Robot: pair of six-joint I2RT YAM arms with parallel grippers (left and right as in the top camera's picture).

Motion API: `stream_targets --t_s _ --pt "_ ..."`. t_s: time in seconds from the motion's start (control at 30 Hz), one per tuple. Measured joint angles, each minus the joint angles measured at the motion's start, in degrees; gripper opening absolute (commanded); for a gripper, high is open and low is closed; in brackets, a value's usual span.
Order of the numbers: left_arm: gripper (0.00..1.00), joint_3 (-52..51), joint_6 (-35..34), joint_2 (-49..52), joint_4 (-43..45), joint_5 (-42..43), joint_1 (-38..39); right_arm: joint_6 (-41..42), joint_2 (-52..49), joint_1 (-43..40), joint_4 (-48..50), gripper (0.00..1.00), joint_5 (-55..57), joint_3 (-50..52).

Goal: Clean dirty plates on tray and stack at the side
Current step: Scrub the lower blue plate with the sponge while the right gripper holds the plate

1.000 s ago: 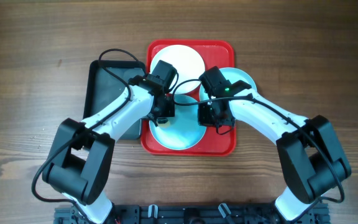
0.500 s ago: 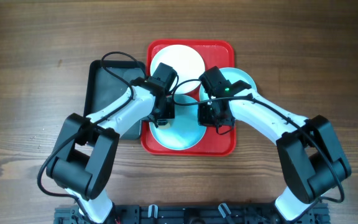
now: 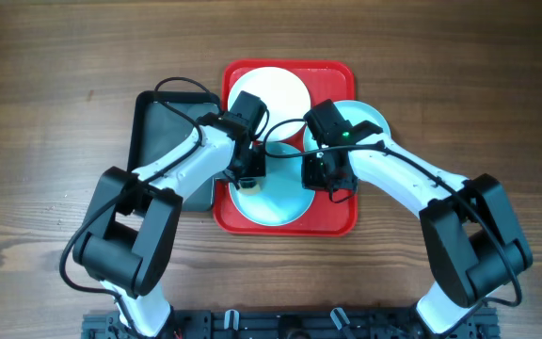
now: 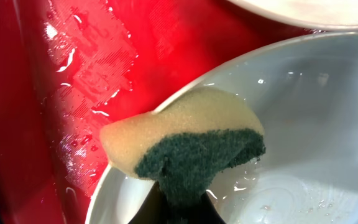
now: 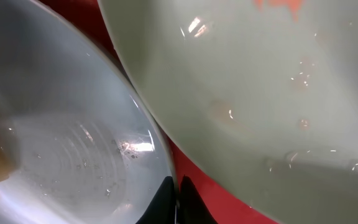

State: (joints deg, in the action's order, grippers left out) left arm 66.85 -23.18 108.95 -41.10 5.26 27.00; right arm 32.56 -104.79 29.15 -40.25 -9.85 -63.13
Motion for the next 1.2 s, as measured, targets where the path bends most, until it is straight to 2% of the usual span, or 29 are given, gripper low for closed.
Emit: stream_targets --t_s 0.8,1.2 --pt "0.04 0.8 0.0 0.7 -1.2 3.0 -0.5 0.0 0.0 -0.1 -0.1 0.04 0.1 0.0" --pt "0.06 0.8 -0.1 0.8 -1.2 4.8 1.9 0.0 0.0 -0.2 -0.4 0.04 0.3 0.0"
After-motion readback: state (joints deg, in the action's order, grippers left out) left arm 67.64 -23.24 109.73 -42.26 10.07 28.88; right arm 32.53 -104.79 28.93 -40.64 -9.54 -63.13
